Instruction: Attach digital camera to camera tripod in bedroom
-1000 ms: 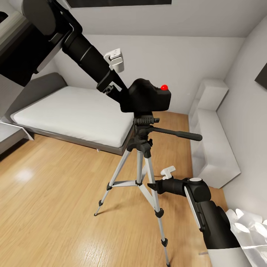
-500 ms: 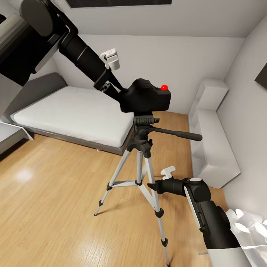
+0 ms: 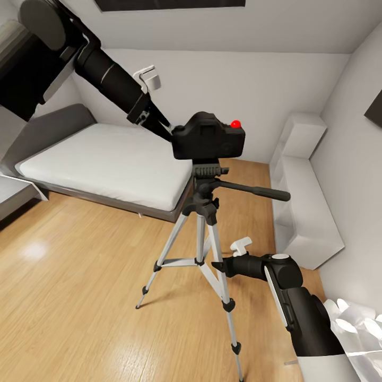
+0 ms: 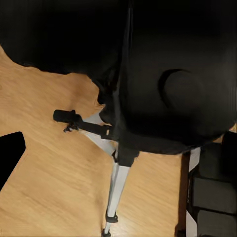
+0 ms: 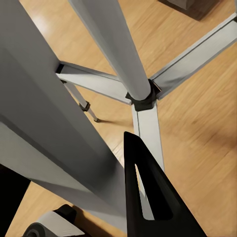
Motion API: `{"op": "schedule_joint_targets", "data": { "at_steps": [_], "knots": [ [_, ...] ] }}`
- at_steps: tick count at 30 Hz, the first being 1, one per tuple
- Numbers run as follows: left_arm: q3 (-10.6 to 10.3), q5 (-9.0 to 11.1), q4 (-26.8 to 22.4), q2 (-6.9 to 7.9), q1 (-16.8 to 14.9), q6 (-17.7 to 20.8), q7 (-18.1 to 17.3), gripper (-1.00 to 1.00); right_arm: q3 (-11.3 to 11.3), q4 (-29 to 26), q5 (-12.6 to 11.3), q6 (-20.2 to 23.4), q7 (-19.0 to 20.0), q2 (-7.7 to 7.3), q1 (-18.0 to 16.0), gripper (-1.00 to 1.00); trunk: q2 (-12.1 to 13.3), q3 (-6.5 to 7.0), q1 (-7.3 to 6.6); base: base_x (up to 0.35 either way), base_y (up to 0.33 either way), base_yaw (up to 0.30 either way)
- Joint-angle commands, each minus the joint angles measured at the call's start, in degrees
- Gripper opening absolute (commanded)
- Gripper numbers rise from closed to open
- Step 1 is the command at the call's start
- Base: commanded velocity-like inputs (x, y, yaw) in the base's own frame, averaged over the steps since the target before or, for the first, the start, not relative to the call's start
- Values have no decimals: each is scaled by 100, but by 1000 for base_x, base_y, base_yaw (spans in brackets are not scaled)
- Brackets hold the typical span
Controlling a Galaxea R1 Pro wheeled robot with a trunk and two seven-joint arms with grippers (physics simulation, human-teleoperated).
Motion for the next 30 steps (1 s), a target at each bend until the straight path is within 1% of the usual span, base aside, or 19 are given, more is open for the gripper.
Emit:
{"op": "schedule_joint_targets", "data": {
  "at_steps": [1, 2, 6, 7, 11, 12, 13, 17, 18, 21, 23, 24, 29, 30],
  "knots": [
    [12, -65, 15, 27, -13, 67, 323, 100, 5, 106, 426, 2, 46, 4, -6, -100, -8, -12, 6, 0, 0, 0],
    [89, -64, 32, 68, -13, 70, 340, 100, 5, 105, 429, 2, 46, 4, -6, -100, -8, -12, 6, 0, 0, 0],
    [218, -57, 62, 163, -13, 72, 359, 100, 5, 107, 427, 2, 46, 4, -6, -100, -8, -12, 6, 0, 0, 0],
    [268, -49, 80, 215, -13, 78, 363, 100, 5, 107, 426, 2, 46, 4, -6, -100, -8, -12, 6, 0, 0, 0],
    [354, 17, 112, 320, -13, 96, 364, 100, 5, 108, 425, 2, 46, 4, -6, -100, -8, -12, 6, 0, 0, 0],
    [370, 53, 118, 342, -13, 98, 365, 100, 5, 108, 426, 2, 46, 4, -6, -100, -8, -12, 6, 0, 0, 0],
    [394, 151, 132, 388, -13, 104, 367, 100, 5, 108, 425, 2, 46, 4, -6, -100, -8, -12, 6, 0, 0, 0],
    [417, 416, 202, 486, -13, 108, 375, 100, 5, 108, 425, 2, 46, 4, -6, -100, -8, -12, 6, 0, 0, 0],
    [424, 553, 257, 539, -13, 109, 380, 100, 5, 108, 425, 2, 46, 4, -6, -100, -8, -12, 6, 0, 0, 0],
    [426, 720, 350, 623, -13, 109, 384, 100, 5, 108, 424, 2, 46, 4, -6, -100, -8, -12, 6, 0, 0, 0],
    [426, 795, 410, 683, -13, 109, 386, 100, 5, 108, 424, 2, 46, 4, -6, -100, -8, -12, 6, 0, 0, 0],
    [427, 842, 465, 749, -13, 109, 390, 100, 5, 108, 424, 2, 46, 4, -6, -100, -8, -12, 6, 0, 0, 0],
    [427, 900, 641, 930, -13, 104, 395, 100, 5, 108, 424, 2, 46, 4, -6, -100, -8, -12, 6, 0, 0, 0],
    [427, 907, 733, 1007, -12, 101, 401, 100, 5, 108, 424, 2, 46, 4, -6, -100, -8, -12, 6, 0, 0, 0]
  ]
}}
